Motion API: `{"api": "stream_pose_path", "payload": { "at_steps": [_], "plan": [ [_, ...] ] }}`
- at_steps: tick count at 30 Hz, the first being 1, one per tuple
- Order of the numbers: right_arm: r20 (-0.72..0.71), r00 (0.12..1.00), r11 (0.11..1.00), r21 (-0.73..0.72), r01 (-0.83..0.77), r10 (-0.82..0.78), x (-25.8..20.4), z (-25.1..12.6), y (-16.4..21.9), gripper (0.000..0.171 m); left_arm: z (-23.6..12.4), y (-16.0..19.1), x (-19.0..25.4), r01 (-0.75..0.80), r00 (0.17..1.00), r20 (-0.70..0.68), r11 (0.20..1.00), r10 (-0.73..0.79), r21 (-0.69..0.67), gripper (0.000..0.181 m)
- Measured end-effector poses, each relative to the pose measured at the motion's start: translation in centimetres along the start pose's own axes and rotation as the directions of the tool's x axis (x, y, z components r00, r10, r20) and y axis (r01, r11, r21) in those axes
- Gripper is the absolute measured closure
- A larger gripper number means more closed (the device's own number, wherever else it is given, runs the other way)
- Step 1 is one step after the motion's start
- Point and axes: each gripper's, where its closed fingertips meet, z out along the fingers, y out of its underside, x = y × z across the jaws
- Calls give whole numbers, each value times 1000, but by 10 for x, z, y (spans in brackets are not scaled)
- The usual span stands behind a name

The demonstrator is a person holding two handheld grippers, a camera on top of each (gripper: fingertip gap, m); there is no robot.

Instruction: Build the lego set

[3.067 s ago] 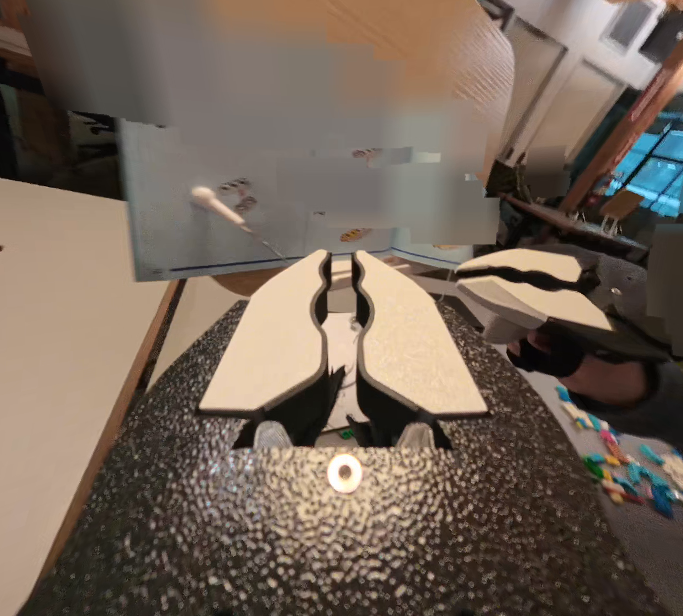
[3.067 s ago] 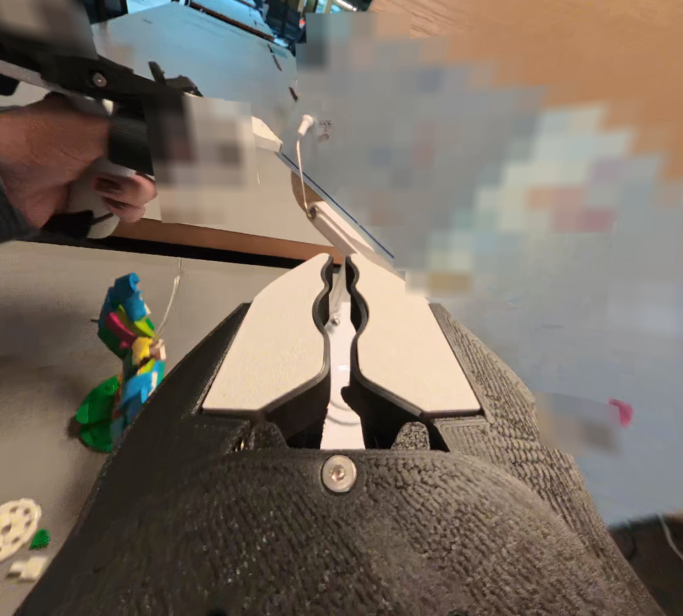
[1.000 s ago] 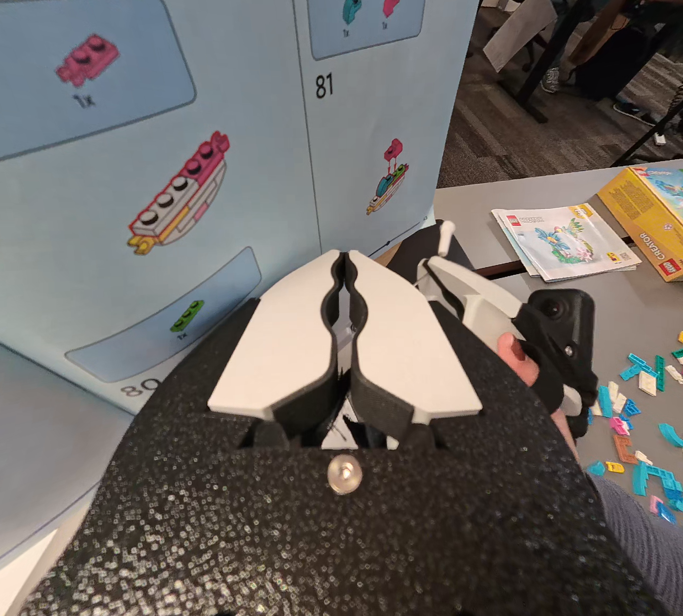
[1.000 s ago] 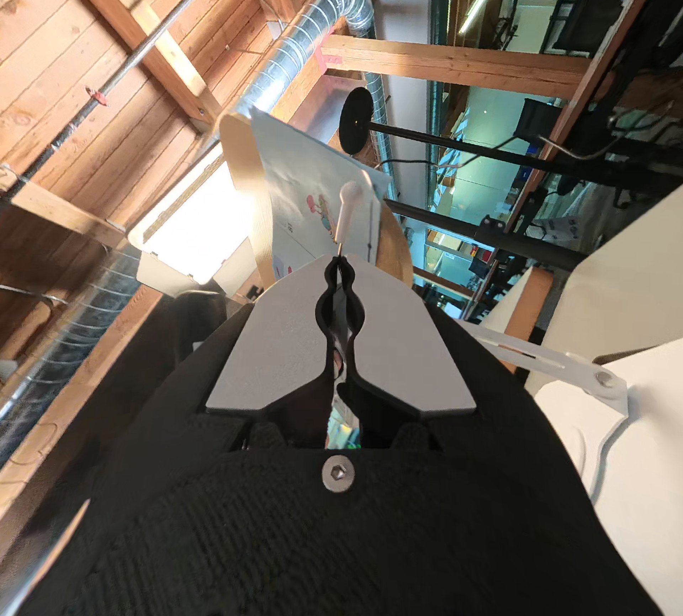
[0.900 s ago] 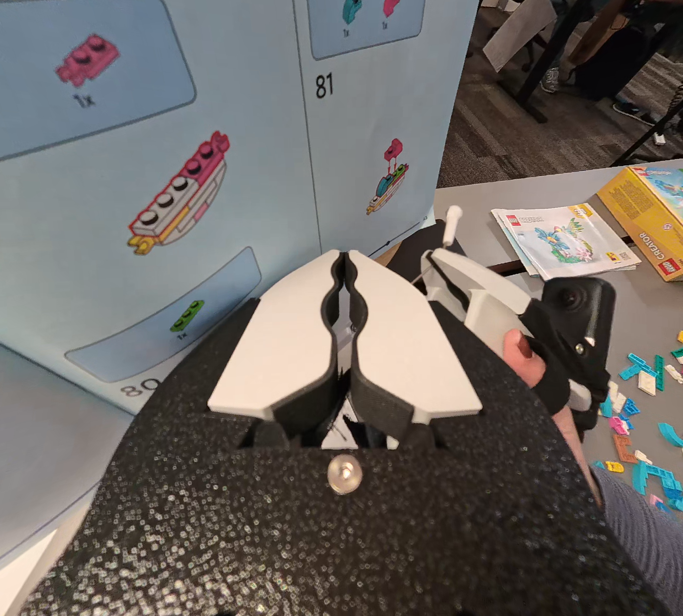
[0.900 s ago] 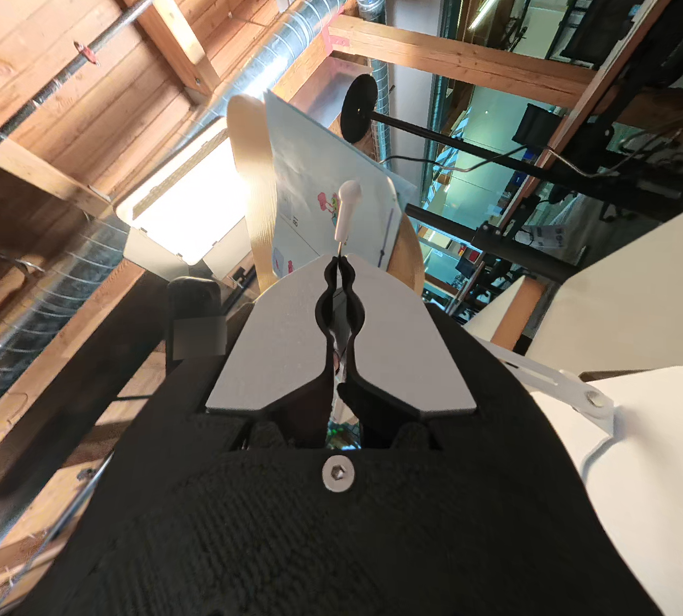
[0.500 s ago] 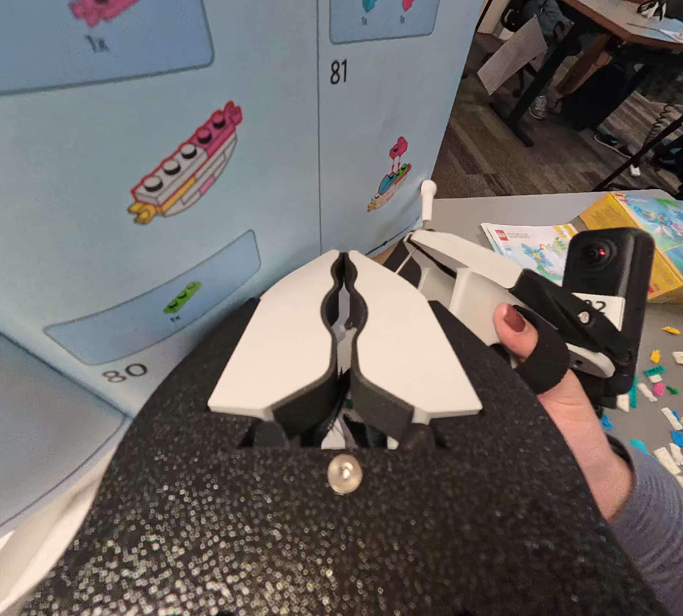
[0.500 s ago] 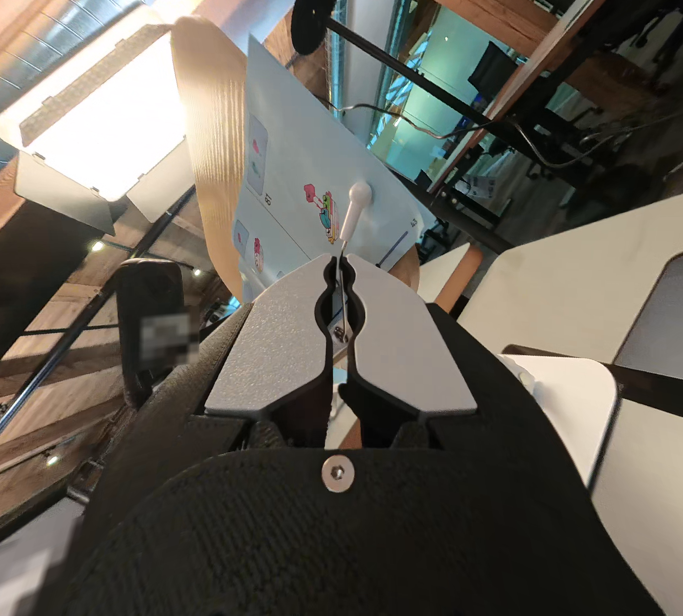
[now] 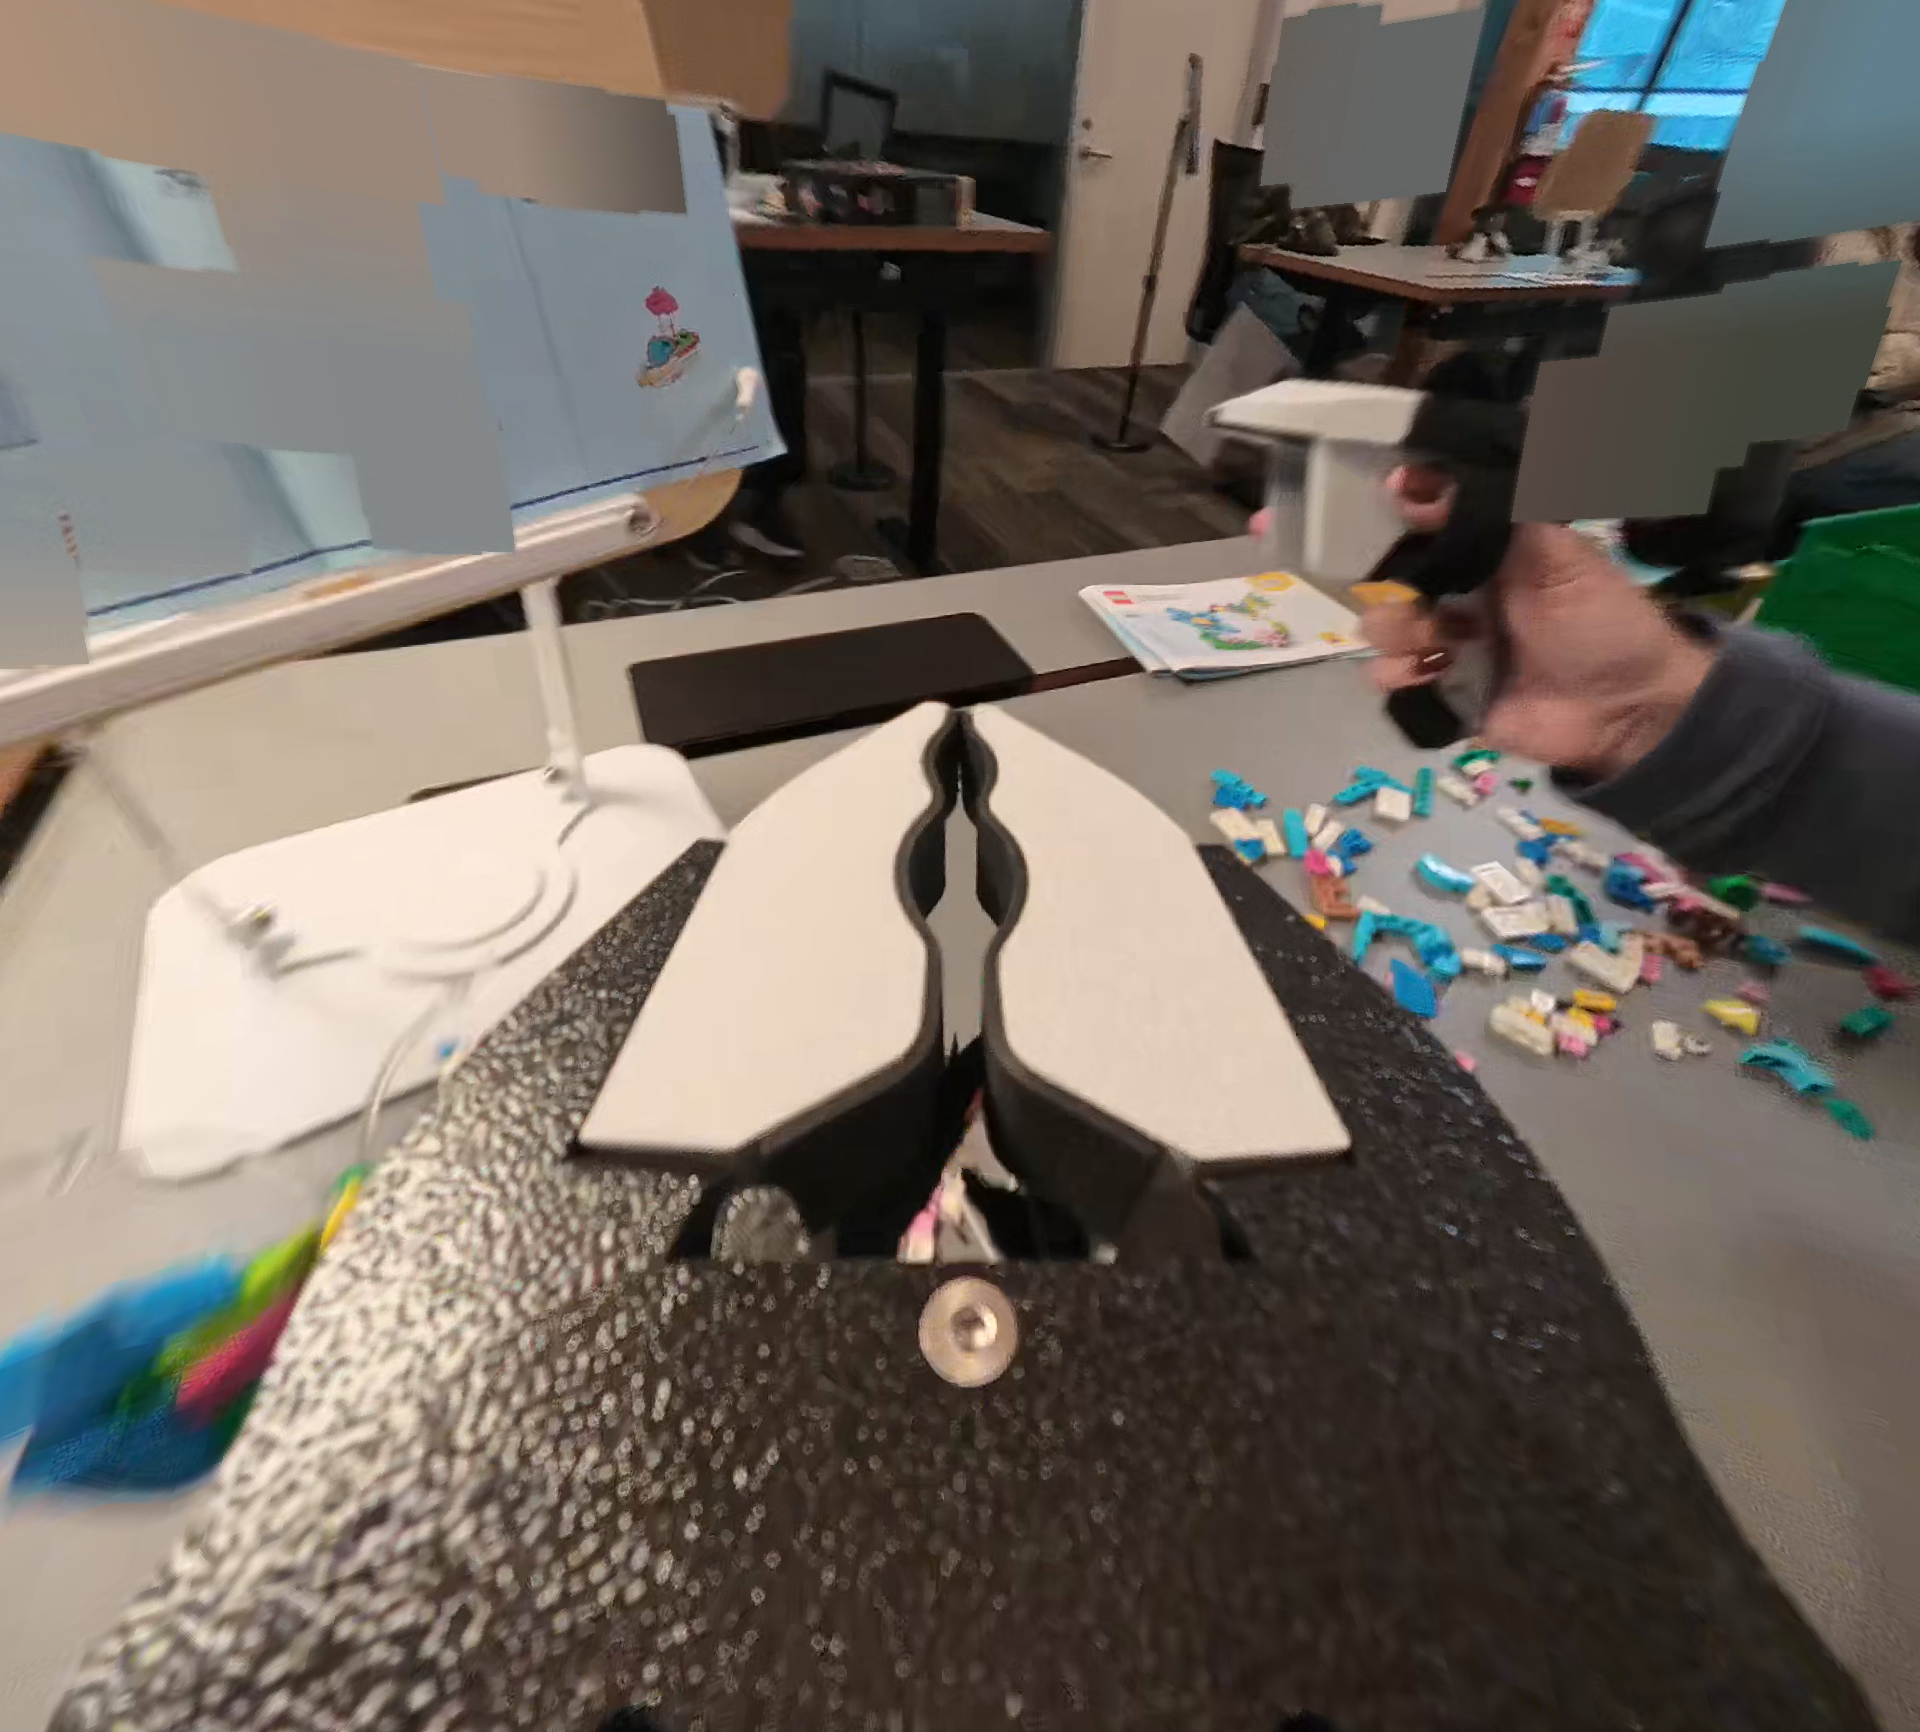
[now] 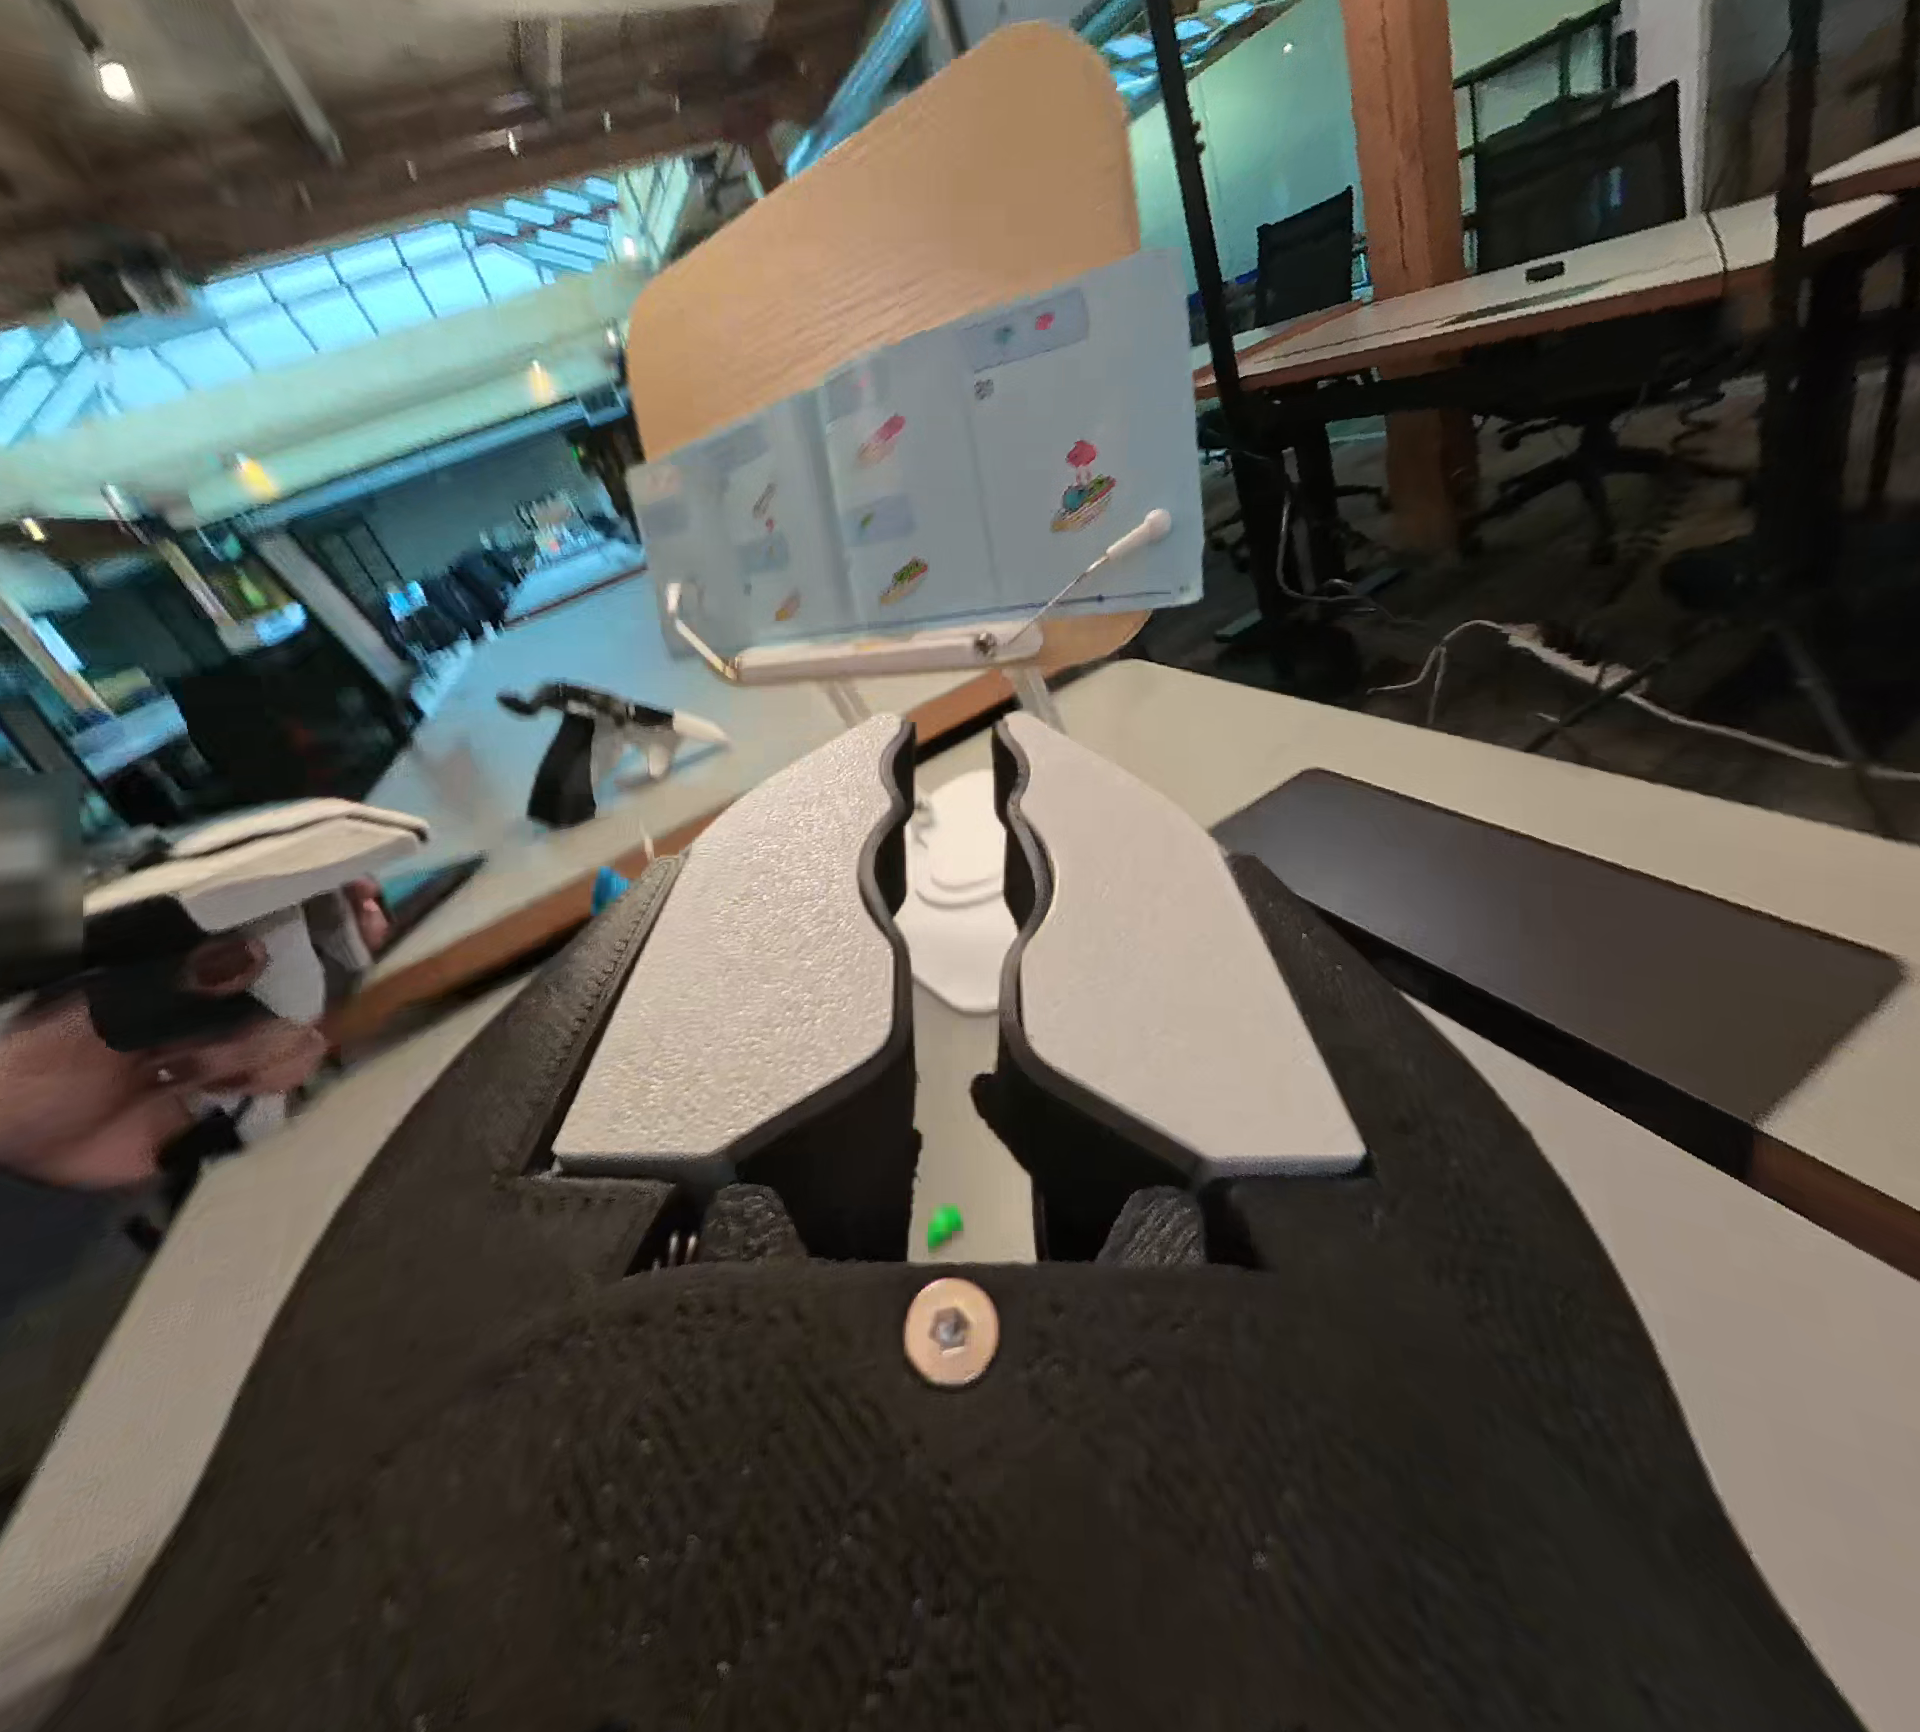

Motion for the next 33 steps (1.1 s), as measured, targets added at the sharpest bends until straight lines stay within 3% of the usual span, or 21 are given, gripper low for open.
{"api": "stream_pose_path", "payload": {
  "at_steps": [1, 7, 12, 17, 23, 28, 33],
  "plan": [
    [-3, 998, 998, -22, 63, -63, -7, -19, 0, 158, -20, 7, 5, -27, 998, 53, 999, 26, 24, 181],
    [-105, 896, 902, -64, 428, -432, -41, -126, 7, 155, -112, 52, 28, -176, 948, 282, 982, 150, 68, 181],
    [-166, 870, 886, -95, 454, -464, -62, -178, 33, 145, -131, 77, 53, -69, 962, 272, 990, 33, 126, 181],
    [-211, 902, 927, -76, 368, -376, -67, -199, 58, 142, -104, 82, 81, -69, 974, 225, 983, 29, 172, 181],
    [-284, 855, 896, -31, 443, -433, -53, -216, 62, 142, -89, 69, 54, -23, 953, 296, 953, -71, 301, 181],
    [-353, 846, 902, 11, 432, -400, -38, -230, 65, 143, -120, 53, 11, -180, 857, 515, 929, -13, 323, 181],
    [-388, 839, 915, -31, 402, -382, -28, -234, 68, 145, -153, 47, -20, -22, 860, 479, 924, -177, 381, 181]
  ]
}}
